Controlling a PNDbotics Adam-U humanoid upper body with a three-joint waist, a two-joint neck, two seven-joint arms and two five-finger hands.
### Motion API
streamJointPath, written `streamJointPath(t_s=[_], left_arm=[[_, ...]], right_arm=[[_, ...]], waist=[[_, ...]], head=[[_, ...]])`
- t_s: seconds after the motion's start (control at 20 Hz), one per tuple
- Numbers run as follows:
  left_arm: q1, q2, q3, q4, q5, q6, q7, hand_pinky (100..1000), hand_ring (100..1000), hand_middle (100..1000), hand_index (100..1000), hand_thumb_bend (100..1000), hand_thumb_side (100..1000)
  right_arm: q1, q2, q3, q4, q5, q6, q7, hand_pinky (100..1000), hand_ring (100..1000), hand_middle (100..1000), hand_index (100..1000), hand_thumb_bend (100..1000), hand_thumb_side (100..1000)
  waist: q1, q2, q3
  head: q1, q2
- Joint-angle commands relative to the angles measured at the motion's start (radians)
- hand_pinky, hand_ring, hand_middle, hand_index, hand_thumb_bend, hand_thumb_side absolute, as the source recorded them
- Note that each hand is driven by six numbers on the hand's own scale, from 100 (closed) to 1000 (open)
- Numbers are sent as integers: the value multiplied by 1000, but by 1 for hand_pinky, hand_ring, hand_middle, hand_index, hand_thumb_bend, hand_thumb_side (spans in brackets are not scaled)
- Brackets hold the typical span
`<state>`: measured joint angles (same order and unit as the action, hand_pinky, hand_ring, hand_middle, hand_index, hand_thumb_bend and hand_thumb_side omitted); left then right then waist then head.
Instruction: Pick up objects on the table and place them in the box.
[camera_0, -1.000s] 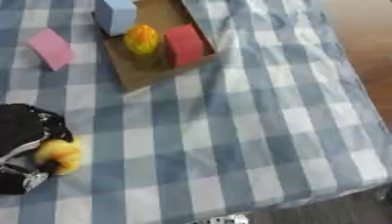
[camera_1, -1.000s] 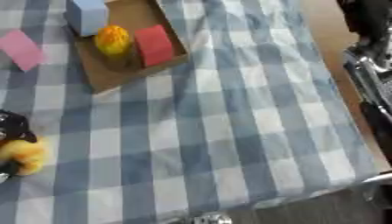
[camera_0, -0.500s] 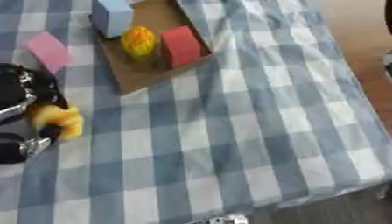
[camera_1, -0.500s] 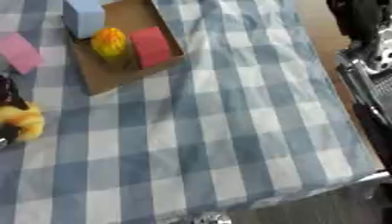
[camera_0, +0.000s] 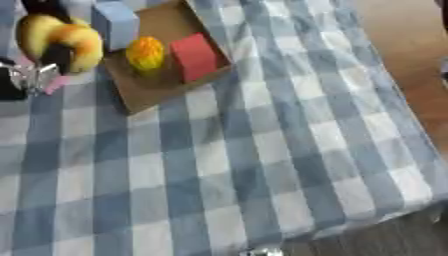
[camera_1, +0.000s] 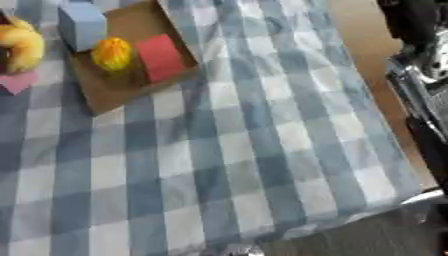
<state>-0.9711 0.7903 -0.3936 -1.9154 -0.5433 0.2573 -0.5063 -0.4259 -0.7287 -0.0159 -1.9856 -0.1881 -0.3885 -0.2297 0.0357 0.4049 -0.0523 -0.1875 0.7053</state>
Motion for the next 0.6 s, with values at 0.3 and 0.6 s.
streamJointPath(t_s=[0.3,0.6], left_arm=[[-137,-107,6,252,-47,-41,54,744,623,580,672,100,214],[-138,-149,-29,324,-10,-74,29,746,619,579,670,100,252]], right_arm=[[-25,-17,0,-14,-9,6,11,732,716,688,754,100,520],[-24,-7,-2,-14,-10,11,9,732,716,689,754,100,526]], waist=[[4,2,-27],[3,6,-30]], head=[[35,-43],[38,-40]])
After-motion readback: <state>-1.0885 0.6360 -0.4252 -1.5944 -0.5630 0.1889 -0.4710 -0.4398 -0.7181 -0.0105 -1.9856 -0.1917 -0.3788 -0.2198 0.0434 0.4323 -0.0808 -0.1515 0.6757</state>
